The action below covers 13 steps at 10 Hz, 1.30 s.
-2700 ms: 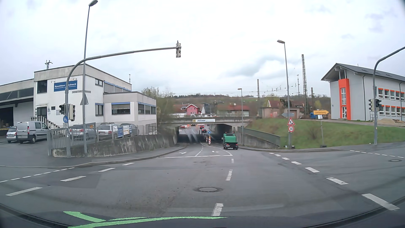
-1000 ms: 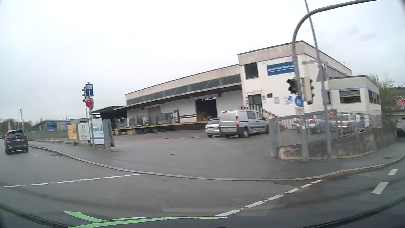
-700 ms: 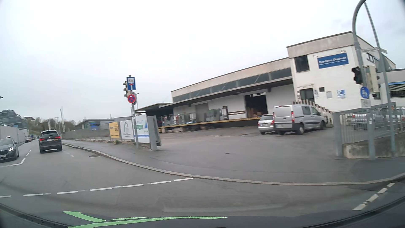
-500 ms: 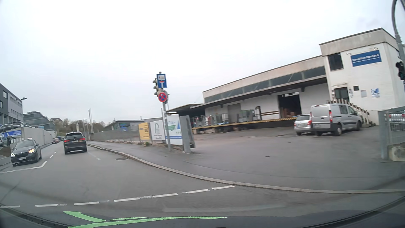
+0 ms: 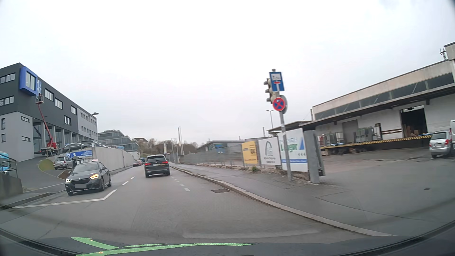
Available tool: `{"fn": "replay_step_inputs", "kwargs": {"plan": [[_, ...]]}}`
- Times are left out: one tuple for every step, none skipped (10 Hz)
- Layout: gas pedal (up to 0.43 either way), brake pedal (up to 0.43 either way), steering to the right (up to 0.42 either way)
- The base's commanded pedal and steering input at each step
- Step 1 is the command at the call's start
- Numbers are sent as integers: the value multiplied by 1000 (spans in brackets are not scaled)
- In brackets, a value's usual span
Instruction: Follow the waypoints while adhering to traffic rules and regulations
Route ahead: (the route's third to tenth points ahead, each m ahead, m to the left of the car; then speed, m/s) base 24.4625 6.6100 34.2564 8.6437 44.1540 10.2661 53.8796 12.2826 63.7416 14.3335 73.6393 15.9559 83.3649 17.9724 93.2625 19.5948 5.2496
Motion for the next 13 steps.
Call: {"fn": "replay_step_inputs", "kwargs": {"plan": [[280,0,-274],[287,0,-220],[311,0,-169],[319,0,-141],[339,0,-113],[339,0,-101],[350,0,-101],[350,0,-101],[350,0,-101],[358,0,-95],[358,0,-81],[358,0,-61],[358,0,-45]]}}
